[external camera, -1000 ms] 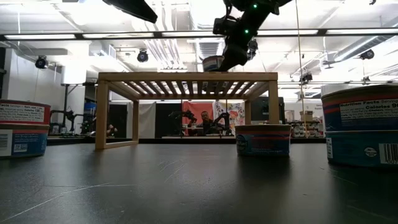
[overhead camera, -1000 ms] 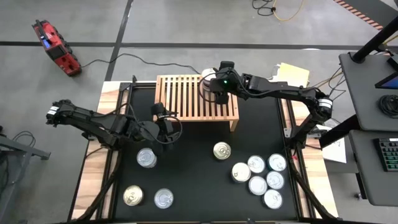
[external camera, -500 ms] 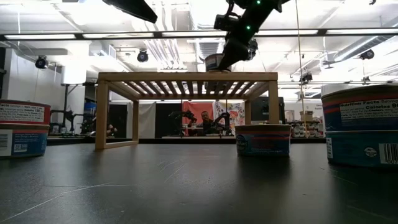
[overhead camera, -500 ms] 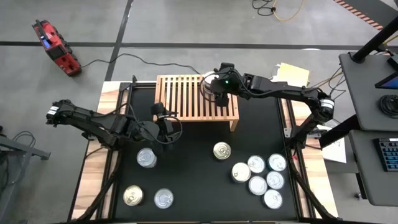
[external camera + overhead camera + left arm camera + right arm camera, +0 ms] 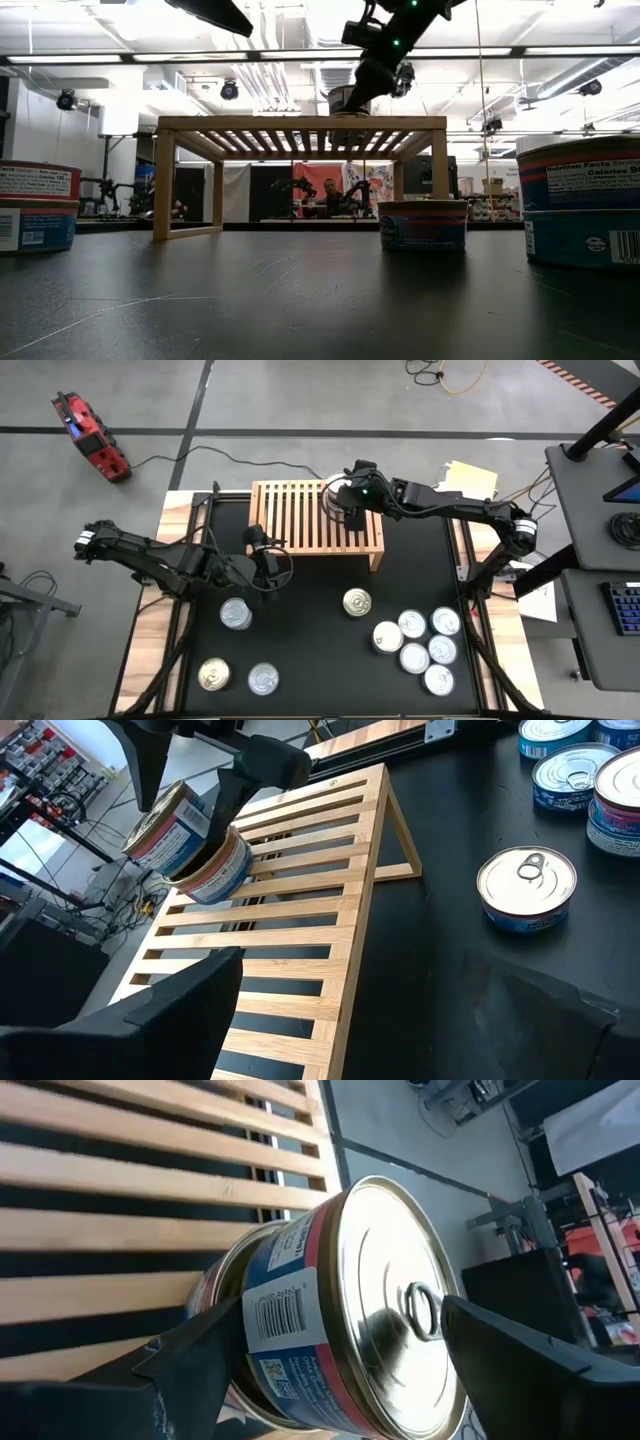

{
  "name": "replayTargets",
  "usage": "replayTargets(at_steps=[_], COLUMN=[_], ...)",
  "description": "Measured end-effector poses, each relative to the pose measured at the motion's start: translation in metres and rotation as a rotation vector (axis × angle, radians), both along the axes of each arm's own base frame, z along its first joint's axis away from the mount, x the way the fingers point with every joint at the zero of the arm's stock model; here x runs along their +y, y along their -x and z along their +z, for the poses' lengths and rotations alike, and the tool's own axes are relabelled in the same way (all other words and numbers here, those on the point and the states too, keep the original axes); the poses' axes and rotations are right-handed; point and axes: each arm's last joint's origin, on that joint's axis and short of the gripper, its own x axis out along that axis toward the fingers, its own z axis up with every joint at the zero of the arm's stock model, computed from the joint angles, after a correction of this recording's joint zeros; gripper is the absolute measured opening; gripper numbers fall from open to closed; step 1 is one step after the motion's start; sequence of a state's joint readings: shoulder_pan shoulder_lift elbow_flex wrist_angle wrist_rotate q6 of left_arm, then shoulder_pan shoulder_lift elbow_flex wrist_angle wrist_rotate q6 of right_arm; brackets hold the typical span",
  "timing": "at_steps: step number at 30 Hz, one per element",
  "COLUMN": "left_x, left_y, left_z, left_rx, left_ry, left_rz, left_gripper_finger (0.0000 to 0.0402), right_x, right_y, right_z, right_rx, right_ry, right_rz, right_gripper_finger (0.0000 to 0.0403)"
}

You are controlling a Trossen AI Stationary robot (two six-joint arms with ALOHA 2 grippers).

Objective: Stack canned seafood by type on shelf
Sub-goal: Stack the blue and pink tuna can on top of the blue and pink tuna can

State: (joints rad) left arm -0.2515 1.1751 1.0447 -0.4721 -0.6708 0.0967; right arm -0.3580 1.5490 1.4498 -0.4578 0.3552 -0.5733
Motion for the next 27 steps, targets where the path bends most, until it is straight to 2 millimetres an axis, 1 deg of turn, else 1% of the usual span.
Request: replayTargets(at_steps=[6, 15, 22, 27], left_x=[0.000, 0.000, 0.000, 0.000], left_y=[0.000, 0.000, 0.000, 0.000], left_z=[0.000, 0.000, 0.000, 0.000], left_rx=[0.000, 0.000, 0.002, 0.007], left_ry=[0.000, 0.000, -0.005, -0.014], left_rz=[0.000, 0.000, -0.002, -0.007], left_gripper_finger=[0.0355, 0.0355, 0.0355, 0.0355], right_x=[0.001, 0.001, 0.007, 0.018], right_y=[0.000, 0.000, 0.009, 0.017], right_z=[-0.001, 0.000, 0.016, 0.030], right_rx=[0.000, -0.014, -0.058, -0.121], right_ry=[-0.027, -0.038, -0.022, -0.034], right_rz=[0.015, 0.030, 0.036, 0.047], right_gripper_finger=[0.0326, 0.0347, 0.0350, 0.0350])
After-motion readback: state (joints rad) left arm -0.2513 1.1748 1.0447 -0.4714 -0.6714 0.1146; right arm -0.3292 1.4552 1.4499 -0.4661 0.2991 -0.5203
